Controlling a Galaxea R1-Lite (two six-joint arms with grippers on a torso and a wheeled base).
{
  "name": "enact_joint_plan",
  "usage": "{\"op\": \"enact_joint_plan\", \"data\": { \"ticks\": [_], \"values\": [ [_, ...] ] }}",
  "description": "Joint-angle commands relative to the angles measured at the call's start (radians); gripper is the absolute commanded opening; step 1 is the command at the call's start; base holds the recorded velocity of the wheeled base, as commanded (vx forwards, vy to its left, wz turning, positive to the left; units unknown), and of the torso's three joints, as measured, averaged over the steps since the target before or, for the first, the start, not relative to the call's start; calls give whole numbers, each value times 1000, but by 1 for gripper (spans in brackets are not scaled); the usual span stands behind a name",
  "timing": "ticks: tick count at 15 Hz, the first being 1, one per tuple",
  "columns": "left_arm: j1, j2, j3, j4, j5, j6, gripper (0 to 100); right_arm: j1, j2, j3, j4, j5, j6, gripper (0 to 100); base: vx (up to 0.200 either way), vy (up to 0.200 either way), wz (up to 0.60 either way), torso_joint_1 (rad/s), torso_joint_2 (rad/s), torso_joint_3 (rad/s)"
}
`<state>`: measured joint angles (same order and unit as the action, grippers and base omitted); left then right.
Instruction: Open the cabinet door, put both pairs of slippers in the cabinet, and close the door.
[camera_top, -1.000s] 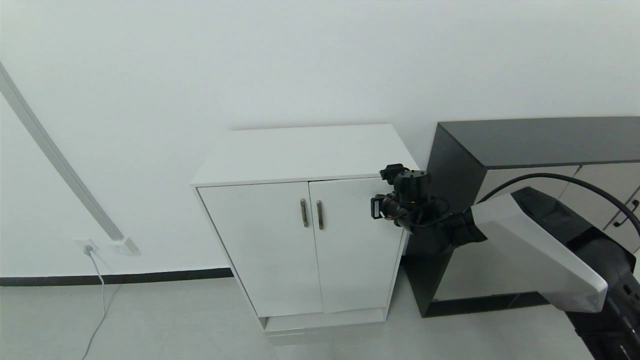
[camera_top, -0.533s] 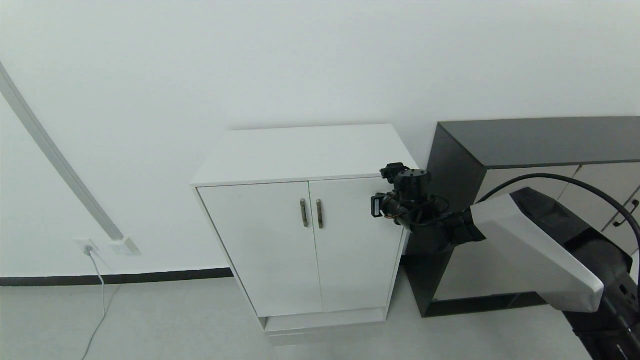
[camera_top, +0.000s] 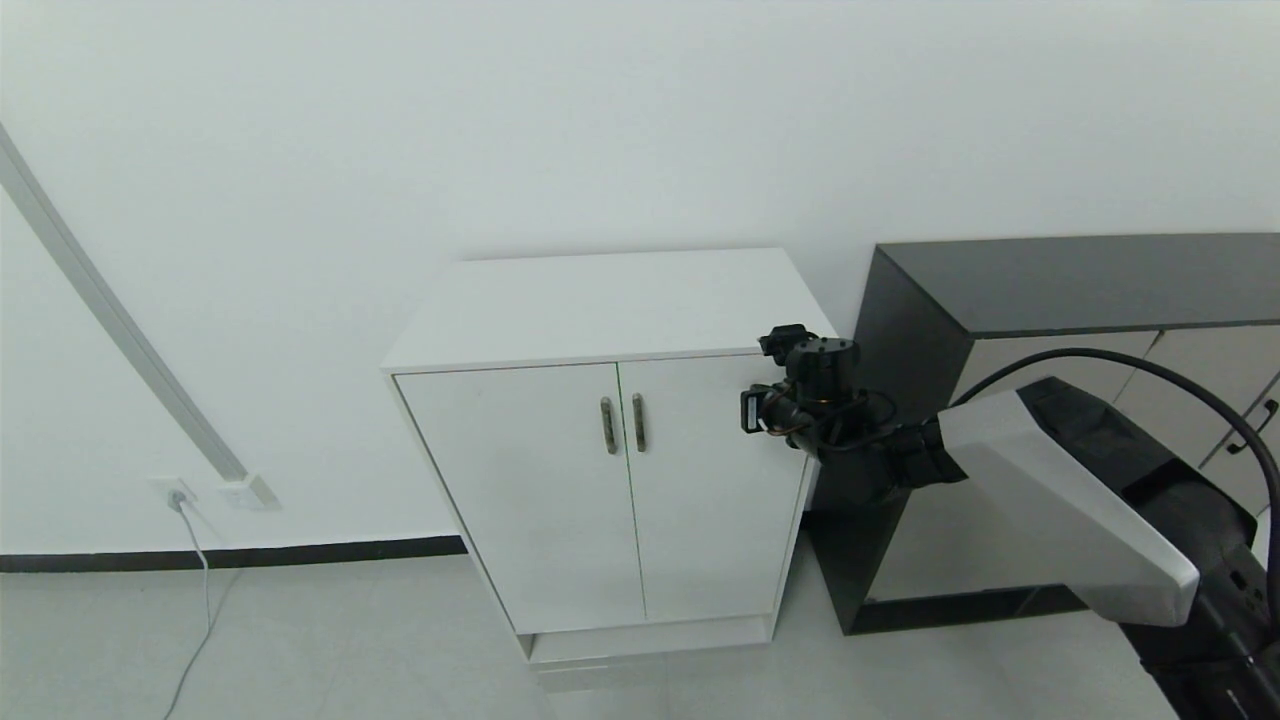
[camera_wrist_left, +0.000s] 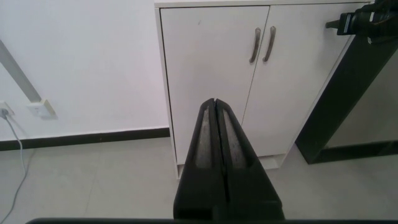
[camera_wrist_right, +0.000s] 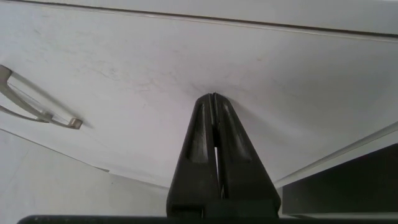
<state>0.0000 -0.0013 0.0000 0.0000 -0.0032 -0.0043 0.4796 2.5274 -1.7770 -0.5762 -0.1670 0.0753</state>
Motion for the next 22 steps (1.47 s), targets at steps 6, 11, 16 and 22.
{"op": "enact_joint_plan", "data": {
  "ticks": [6, 11, 16, 22],
  "values": [
    [0, 1, 0, 0, 0, 0, 0, 1, 4, -5, -2, -3, 0, 0, 0, 0, 0, 0, 0, 0],
    [0, 1, 0, 0, 0, 0, 0, 5, -154, 199, -37, -17, 3, 0, 0, 0, 0, 0, 0, 0],
    [0, 1, 0, 0, 0, 0, 0, 17, -429, 628, -200, -20, 0, 0, 0, 0, 0, 0, 0, 0],
    [0, 1, 0, 0, 0, 1, 0, -161, -802, 1038, -272, -20, -6, 0, 0, 0, 0, 0, 0, 0]
  ]
}}
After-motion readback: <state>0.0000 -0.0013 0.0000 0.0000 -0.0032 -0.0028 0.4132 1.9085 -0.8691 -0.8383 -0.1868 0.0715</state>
